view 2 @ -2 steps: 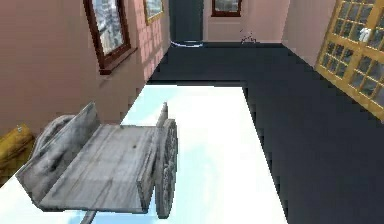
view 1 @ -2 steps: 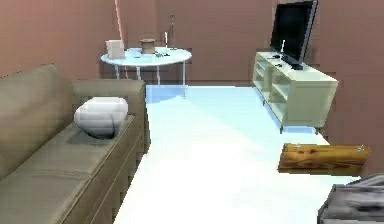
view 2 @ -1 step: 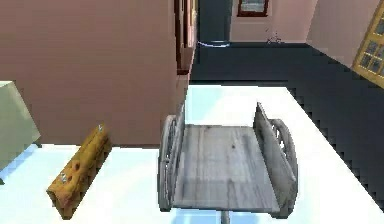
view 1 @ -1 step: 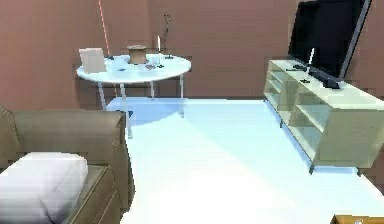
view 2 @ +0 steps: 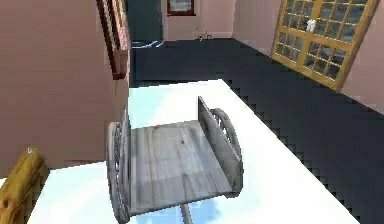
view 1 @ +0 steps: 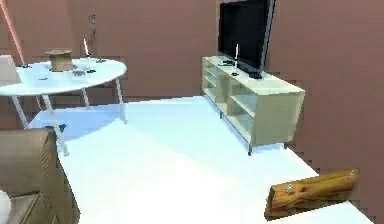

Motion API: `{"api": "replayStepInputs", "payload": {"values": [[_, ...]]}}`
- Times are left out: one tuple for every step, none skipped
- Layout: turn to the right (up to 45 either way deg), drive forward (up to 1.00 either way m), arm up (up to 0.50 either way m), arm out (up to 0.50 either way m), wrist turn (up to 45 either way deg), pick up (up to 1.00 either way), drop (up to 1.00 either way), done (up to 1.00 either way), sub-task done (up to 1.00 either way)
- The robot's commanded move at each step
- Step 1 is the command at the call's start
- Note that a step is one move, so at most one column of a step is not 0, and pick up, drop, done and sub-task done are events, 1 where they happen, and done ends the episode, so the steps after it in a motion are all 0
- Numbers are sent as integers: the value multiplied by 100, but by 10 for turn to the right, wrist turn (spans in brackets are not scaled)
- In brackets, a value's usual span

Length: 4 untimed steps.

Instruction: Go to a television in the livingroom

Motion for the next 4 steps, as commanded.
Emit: {"api": "replayStepInputs", "payload": {"values": [[0, 100, 0, 0, 0, 0, 0, 0, 0], [240, 0, 0, 0, 0, 0, 0, 0, 0], [0, 10, 0, 0, 0, 0, 0, 0, 0], [150, 0, 0, 0, 0, 0, 0, 0, 0]]}}
